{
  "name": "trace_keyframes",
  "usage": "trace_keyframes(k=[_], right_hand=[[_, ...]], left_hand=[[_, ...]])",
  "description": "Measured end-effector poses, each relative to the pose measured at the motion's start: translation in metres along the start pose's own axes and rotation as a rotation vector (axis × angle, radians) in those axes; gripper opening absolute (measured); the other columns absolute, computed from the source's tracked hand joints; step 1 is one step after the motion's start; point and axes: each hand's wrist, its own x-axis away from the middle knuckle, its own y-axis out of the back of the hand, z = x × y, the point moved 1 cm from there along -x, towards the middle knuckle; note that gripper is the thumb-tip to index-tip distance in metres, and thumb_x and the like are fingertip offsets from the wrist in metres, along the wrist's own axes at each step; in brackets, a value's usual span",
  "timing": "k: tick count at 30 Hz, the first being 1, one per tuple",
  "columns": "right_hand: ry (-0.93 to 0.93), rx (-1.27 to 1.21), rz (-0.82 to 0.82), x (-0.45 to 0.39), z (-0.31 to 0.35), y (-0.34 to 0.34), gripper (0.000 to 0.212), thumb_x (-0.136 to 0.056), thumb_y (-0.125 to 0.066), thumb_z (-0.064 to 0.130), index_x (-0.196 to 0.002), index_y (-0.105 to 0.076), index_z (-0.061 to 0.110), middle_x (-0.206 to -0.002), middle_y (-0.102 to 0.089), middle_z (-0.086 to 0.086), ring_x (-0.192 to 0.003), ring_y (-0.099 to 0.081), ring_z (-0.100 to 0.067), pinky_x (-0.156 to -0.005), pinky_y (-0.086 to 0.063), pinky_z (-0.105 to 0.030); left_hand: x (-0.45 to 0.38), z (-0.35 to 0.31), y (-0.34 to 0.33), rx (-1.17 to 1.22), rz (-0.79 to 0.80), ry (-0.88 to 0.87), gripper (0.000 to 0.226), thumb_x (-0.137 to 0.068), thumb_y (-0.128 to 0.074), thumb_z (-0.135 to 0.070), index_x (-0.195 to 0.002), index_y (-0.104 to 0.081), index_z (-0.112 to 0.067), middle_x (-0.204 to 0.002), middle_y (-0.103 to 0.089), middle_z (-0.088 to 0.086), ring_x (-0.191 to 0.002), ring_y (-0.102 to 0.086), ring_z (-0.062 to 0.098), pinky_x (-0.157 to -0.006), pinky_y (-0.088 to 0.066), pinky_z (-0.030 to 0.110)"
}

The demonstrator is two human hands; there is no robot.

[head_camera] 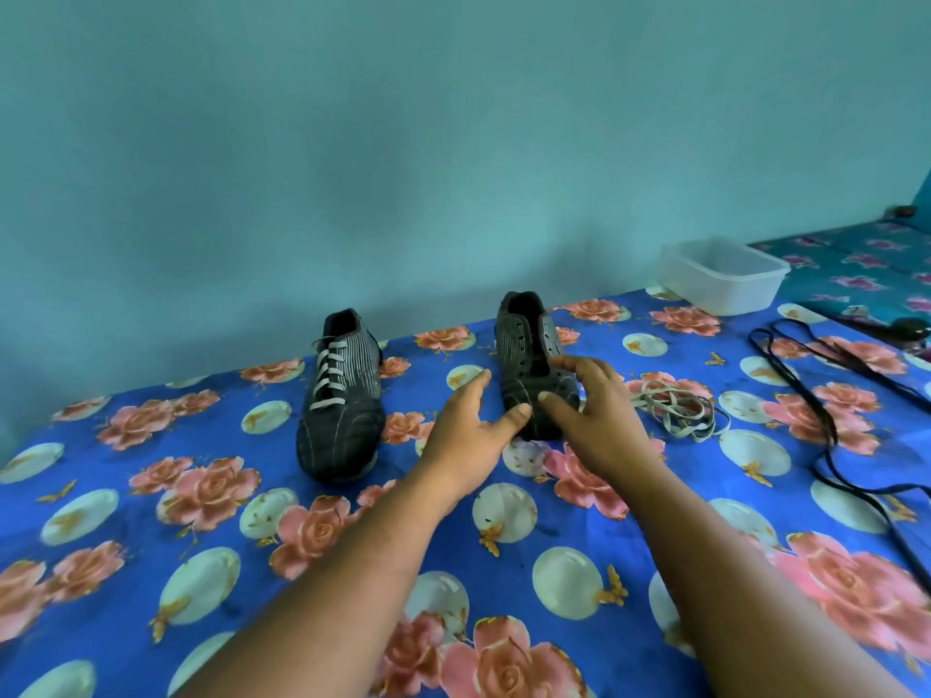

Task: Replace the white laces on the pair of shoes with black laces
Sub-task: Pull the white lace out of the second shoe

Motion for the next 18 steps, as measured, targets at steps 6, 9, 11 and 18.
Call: trace_keyframes(k=[6, 9, 11, 18], right_hand=[[0.389, 0.319, 0.037, 0.015, 0.028, -0.026, 0.039, -0.089, -0.075, 0.027, -0.127, -0.065, 0.025, -0.129, -0.058, 0.003, -0.123, -0.048, -0.023, -0.104, -0.041, -0.037], [0.505, 0.392, 0.07, 0.023, 0.049, -0.044, 0.034, -0.091, -0.073, 0.031, -0.123, -0.066, 0.026, -0.124, -0.061, 0.004, -0.12, -0.051, -0.022, -0.103, -0.043, -0.036], [0.476, 0.424, 0.204, 0.03, 0.062, -0.059, 0.038, -0.094, -0.068, 0.039, -0.13, -0.062, 0.027, -0.13, -0.059, 0.005, -0.125, -0.048, -0.021, -0.106, -0.04, -0.034], [-0.005, 0.133, 0.389, 0.026, 0.101, -0.132, 0.06, -0.102, -0.05, 0.052, -0.155, -0.035, 0.028, -0.15, -0.05, 0.003, -0.14, -0.045, -0.017, -0.091, -0.029, -0.025]], left_hand=[[0.028, 0.013, 0.076, -0.1, -0.138, -0.184, 0.044, -0.094, -0.071, -0.016, -0.133, -0.054, -0.028, -0.12, -0.058, -0.006, -0.094, -0.065, -0.002, -0.077, -0.049, 0.009], [0.03, 0.036, 0.118, -0.191, -0.299, -0.249, 0.05, -0.088, -0.078, -0.022, -0.129, -0.055, -0.039, -0.122, -0.058, -0.013, -0.108, -0.058, 0.009, -0.09, -0.047, 0.019], [0.031, 0.048, 0.141, -0.21, -0.392, -0.235, 0.057, -0.088, -0.078, -0.024, -0.138, -0.052, -0.03, -0.134, -0.056, -0.006, -0.121, -0.053, 0.012, -0.102, -0.045, 0.028], [0.034, 0.079, 0.167, -0.011, -0.285, 0.175, 0.092, -0.092, -0.072, -0.044, -0.162, -0.015, -0.029, -0.166, -0.026, 0.001, -0.149, -0.031, 0.02, -0.12, -0.03, 0.041]])
